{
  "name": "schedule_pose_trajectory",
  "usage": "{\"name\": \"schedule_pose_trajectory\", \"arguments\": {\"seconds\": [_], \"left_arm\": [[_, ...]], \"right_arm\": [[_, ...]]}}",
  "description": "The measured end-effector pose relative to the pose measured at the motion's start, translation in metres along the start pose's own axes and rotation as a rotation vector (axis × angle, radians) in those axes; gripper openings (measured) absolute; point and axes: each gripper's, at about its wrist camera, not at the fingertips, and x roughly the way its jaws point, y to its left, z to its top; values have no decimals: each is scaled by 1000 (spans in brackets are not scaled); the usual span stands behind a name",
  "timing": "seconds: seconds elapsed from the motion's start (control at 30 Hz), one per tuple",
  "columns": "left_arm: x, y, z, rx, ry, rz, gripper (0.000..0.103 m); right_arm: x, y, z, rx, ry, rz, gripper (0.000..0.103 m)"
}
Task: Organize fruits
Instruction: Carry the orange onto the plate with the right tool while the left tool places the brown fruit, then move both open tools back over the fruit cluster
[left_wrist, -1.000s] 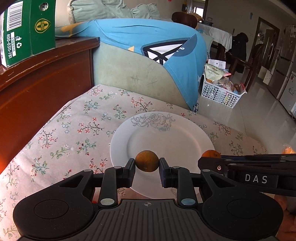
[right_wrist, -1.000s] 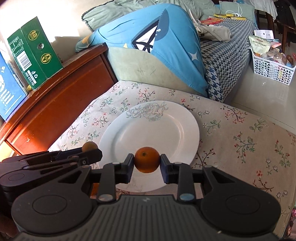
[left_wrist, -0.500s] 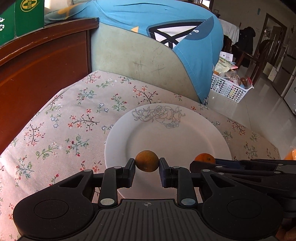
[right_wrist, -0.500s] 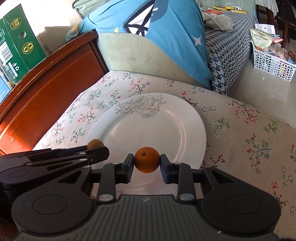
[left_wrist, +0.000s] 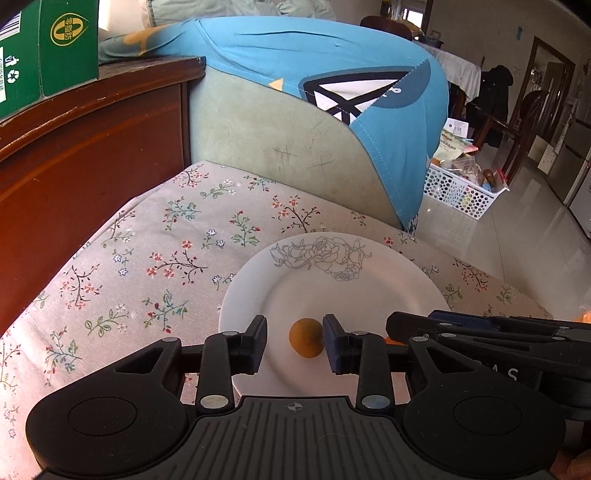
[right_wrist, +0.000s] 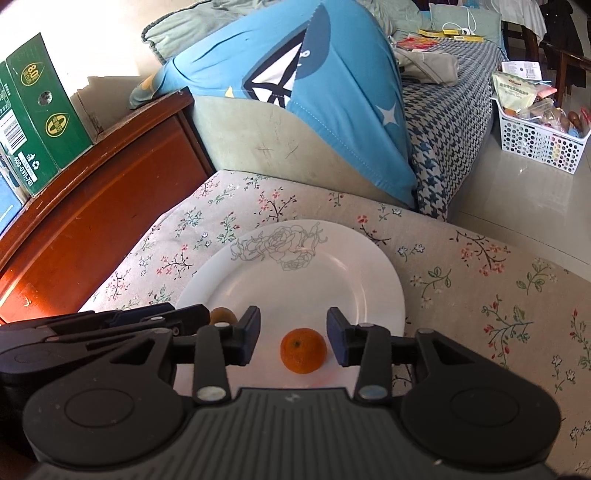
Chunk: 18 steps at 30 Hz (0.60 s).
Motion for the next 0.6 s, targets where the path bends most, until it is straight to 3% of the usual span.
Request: {"name": "schedule_pose_trajectory", "arguments": {"seconds": [0.07,0.2,0.6], "left_arm": [[-6,0,2,6,-12,17,48],[-20,3,4,-6,-41,33,55],[-53,7,-13,13,-23,86,60]], "right_arm": [[-2,-1,0,4,4,-3,42],[-8,-3,-3,21,11,-12,44],[-38,3,-21,13,0,-25,45]]}}
